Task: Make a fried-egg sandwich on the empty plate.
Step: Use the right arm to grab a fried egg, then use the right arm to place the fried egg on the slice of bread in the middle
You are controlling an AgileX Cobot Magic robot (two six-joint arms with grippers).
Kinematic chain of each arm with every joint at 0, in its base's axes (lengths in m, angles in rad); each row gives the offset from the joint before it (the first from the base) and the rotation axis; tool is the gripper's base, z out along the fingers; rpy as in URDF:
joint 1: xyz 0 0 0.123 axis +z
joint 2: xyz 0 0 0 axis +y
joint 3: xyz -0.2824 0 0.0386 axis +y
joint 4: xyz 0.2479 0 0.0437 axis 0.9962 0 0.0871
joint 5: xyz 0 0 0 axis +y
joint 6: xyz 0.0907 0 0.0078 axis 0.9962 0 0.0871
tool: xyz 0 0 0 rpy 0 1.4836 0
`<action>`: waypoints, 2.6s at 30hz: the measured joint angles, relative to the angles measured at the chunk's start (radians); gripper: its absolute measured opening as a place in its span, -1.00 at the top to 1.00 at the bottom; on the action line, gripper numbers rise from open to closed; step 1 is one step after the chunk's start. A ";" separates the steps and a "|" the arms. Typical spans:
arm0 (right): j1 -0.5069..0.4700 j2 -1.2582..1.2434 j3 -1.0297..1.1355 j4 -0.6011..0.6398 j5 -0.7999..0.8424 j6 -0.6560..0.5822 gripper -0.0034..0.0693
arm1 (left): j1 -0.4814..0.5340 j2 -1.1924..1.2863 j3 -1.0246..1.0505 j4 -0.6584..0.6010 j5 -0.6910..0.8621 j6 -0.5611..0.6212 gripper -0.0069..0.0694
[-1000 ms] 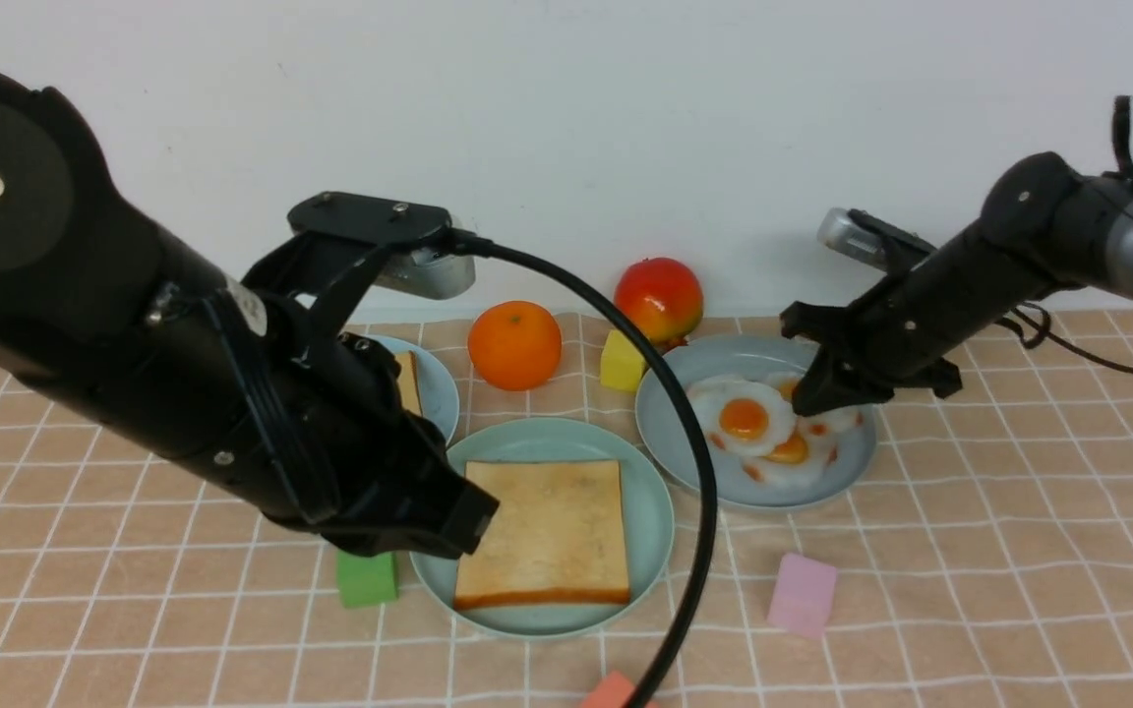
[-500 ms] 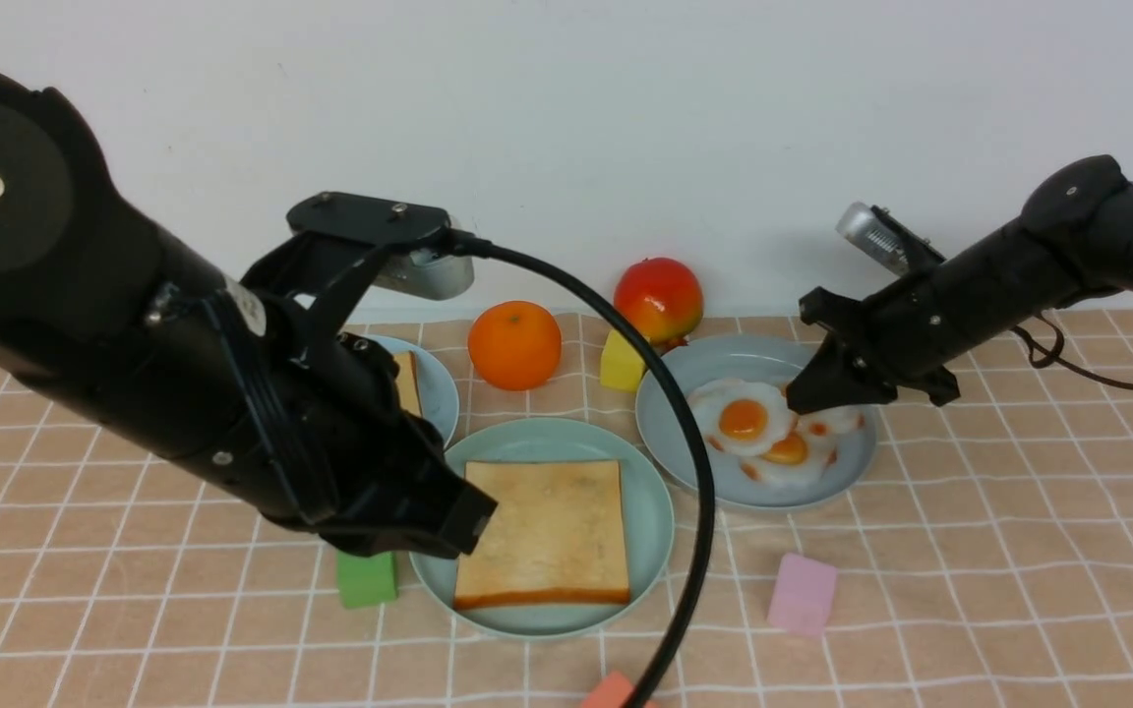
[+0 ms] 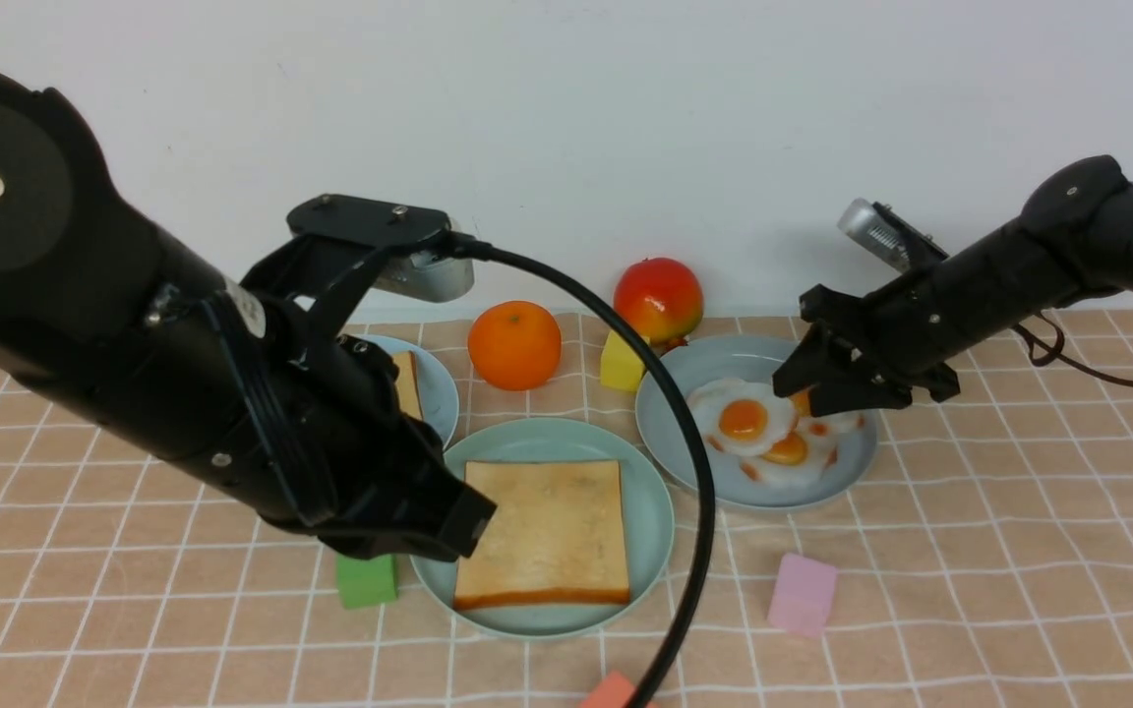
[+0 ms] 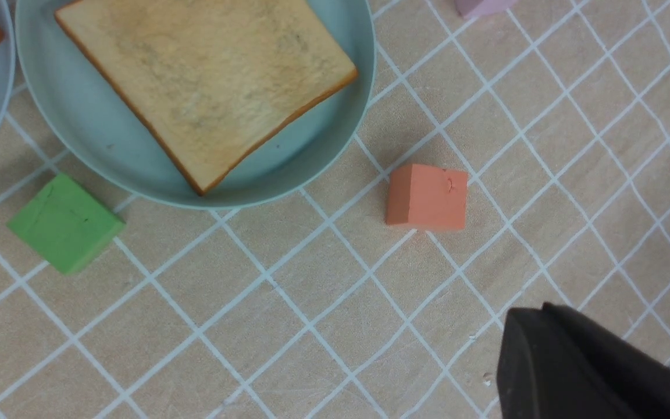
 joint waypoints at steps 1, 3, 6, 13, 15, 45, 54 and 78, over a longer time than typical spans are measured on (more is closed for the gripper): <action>0.000 0.002 0.000 0.002 -0.005 -0.001 -0.02 | 0.000 0.000 0.000 0.000 0.000 0.000 0.79; 0.000 0.004 0.000 0.004 -0.012 -0.001 0.02 | 0.000 0.000 0.000 0.000 0.000 0.000 0.78; 0.000 0.009 0.000 0.005 -0.015 -0.001 0.09 | 0.000 0.000 0.000 0.000 0.000 0.000 0.78; -0.001 0.032 -0.001 0.027 -0.014 -0.001 0.19 | 0.000 0.000 0.000 0.000 0.000 0.000 0.77; -0.002 0.035 -0.001 0.043 -0.010 -0.001 0.20 | 0.000 0.000 0.000 0.000 -0.001 0.000 0.77; -0.002 0.047 -0.001 0.083 0.001 -0.060 0.71 | 0.000 0.000 0.000 0.025 -0.006 0.000 0.72; -0.002 0.031 0.000 0.064 0.008 -0.060 0.72 | 0.000 0.000 0.000 0.033 -0.006 0.000 0.70; 0.187 -0.132 0.002 0.102 0.134 -0.111 0.79 | 0.000 0.000 0.000 0.225 0.079 -0.153 0.64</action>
